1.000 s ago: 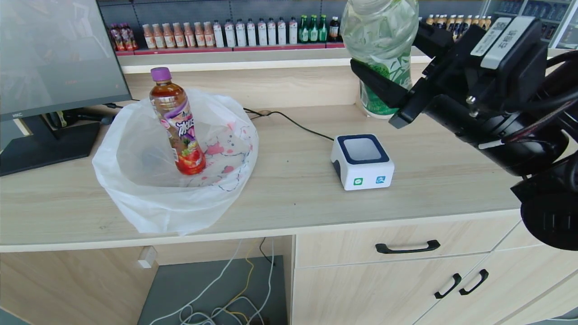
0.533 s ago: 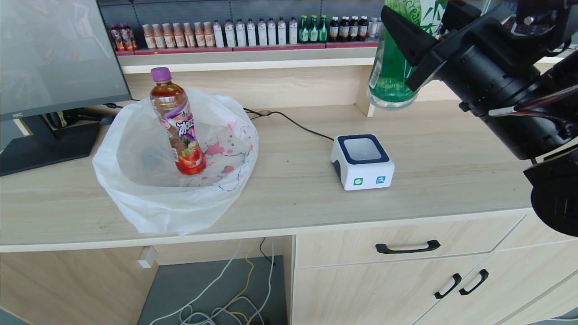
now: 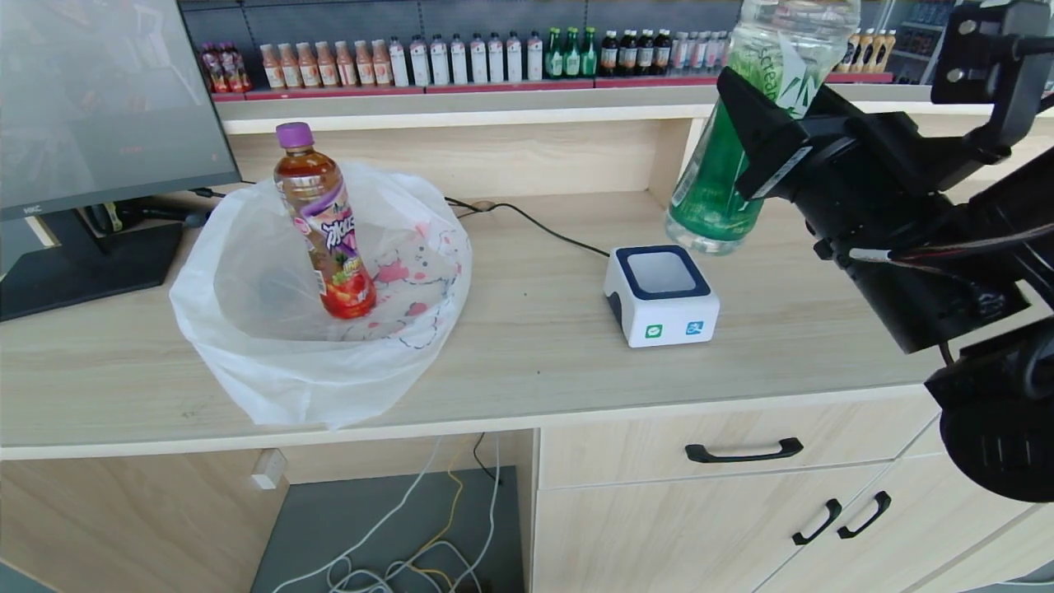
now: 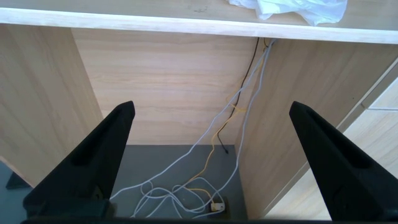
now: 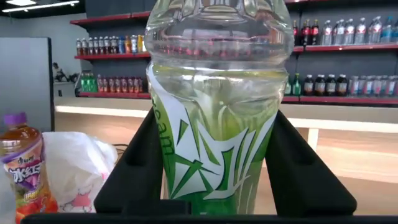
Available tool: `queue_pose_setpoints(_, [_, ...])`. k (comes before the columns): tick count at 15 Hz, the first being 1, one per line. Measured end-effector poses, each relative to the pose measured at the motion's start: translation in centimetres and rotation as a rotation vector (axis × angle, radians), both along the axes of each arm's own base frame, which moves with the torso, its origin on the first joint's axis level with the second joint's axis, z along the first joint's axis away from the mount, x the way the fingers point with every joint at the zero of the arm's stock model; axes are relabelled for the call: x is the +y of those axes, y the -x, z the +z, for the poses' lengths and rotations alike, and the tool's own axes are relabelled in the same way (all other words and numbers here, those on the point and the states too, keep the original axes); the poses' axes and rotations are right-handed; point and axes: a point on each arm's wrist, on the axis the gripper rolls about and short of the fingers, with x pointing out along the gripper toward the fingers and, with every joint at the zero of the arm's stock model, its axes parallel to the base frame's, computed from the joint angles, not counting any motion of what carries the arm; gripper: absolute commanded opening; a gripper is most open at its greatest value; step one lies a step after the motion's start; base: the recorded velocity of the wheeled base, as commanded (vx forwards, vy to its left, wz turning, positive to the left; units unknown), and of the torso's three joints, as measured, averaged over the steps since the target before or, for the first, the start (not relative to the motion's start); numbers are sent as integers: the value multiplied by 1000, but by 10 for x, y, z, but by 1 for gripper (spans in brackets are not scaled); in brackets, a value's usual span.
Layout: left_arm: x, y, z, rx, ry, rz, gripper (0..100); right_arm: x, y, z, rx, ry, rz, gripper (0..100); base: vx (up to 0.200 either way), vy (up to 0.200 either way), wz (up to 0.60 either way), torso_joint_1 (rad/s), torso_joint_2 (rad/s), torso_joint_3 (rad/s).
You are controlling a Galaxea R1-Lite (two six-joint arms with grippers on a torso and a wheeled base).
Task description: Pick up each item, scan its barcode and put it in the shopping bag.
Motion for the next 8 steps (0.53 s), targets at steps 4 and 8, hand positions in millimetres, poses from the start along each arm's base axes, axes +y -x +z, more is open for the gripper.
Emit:
queue_pose_setpoints(4, [0,0,0,0,2,1,100,3,-9,-20,55,9,9,0,0,0,0,0,0,0])
queue_pose_setpoints(8, [0,0,0,-1,4,0,100,6,-4,-25,78,-5,45,0,0,150,0,-1,4,4])
